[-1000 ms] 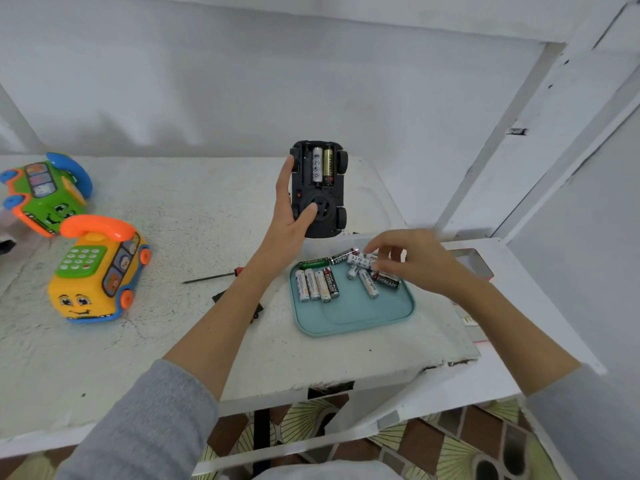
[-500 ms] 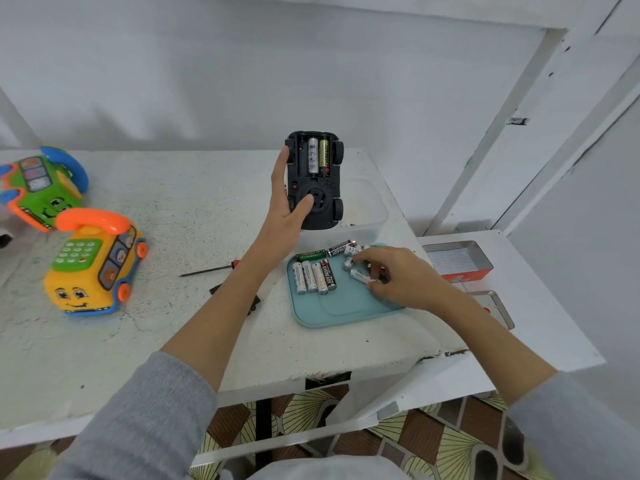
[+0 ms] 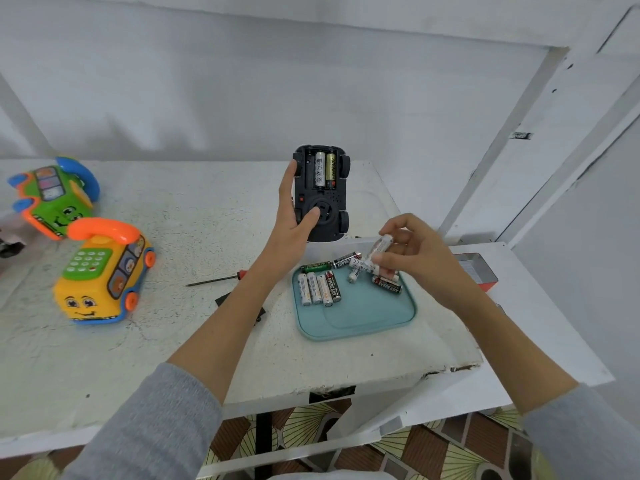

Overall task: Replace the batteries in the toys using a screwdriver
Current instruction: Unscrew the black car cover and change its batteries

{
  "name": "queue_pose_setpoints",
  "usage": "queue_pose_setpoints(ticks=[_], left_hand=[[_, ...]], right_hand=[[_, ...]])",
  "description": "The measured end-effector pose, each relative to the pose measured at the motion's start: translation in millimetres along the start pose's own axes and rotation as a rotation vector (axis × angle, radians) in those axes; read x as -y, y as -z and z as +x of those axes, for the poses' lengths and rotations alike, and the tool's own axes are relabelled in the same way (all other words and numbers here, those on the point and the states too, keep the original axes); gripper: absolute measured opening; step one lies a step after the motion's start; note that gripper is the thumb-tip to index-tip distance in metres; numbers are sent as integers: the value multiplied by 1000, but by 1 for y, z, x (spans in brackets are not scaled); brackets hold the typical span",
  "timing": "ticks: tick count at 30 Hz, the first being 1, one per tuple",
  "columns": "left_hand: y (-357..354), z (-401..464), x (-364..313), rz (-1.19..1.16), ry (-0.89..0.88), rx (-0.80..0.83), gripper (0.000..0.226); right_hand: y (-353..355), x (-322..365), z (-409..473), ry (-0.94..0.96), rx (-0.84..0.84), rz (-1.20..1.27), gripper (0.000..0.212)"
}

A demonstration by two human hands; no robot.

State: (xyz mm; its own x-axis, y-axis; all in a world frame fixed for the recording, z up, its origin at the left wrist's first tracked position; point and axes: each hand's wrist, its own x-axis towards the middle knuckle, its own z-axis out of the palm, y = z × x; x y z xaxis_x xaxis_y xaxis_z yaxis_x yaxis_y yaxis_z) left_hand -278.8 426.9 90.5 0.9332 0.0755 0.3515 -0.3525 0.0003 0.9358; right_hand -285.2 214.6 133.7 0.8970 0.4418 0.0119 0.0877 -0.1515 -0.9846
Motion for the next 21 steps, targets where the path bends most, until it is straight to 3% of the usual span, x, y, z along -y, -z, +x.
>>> queue_pose_setpoints(ticks=[6, 9, 16, 21], left_hand=[[0, 0, 0, 15, -4, -9, 66], [0, -1, -1, 21, -11, -18, 66], [-1, -1, 0, 15, -18, -34, 67], [-1, -2, -1, -15, -11, -29, 67]], right_hand=[[-5, 12, 17, 51, -85, 372, 11], [-8, 22, 26, 40, -60, 486, 19], [-29, 38, 53, 198, -189, 196, 15], [-45, 42, 74, 206, -217, -46, 17]])
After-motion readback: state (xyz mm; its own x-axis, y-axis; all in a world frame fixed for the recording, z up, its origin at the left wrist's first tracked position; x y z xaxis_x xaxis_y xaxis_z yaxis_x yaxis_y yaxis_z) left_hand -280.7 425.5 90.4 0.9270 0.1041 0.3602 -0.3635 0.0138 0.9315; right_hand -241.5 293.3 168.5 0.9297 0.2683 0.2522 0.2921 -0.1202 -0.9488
